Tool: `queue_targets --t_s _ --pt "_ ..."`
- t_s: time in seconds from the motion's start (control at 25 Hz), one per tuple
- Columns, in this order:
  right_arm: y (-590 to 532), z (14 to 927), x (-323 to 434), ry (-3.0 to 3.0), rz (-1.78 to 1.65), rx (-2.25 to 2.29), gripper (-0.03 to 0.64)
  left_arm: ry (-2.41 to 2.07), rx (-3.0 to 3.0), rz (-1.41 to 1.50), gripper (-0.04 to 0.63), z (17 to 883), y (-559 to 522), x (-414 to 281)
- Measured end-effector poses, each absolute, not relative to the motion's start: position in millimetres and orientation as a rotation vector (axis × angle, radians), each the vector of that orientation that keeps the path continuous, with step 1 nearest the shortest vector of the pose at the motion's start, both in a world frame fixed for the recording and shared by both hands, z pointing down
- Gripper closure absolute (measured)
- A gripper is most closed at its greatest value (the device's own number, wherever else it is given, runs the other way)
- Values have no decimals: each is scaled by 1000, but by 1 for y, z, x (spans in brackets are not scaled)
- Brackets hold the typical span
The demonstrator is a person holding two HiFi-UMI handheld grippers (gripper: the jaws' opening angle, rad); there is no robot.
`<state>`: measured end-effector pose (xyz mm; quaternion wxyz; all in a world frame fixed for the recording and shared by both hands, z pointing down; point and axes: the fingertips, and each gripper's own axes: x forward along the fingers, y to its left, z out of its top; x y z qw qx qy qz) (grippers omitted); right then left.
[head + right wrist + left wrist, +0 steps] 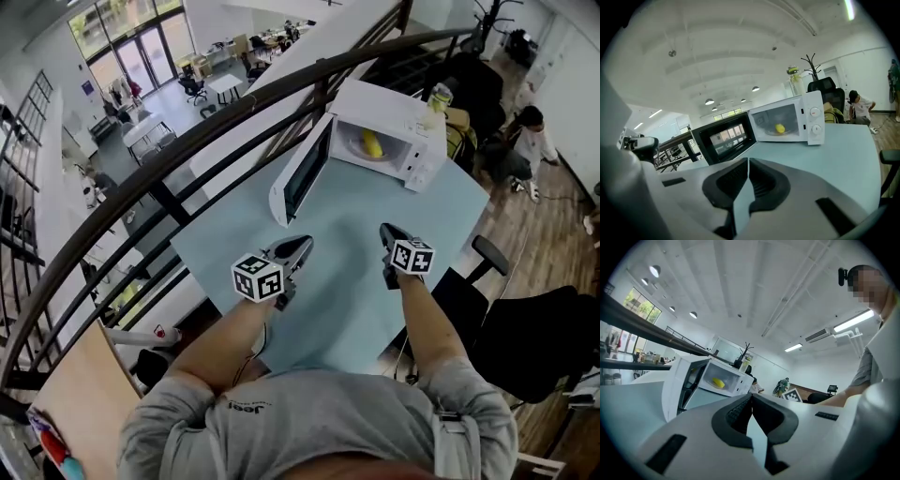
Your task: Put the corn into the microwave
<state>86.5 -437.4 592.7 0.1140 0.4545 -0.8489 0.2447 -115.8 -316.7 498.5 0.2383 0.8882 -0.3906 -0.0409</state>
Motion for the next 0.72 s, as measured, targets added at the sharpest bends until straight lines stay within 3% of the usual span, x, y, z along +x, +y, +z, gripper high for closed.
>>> queue_targets --t_s 0.72 --pt "-275 505 53 -2544 671 1397 598 -1028 2537 -229 577 430 -183 -198"
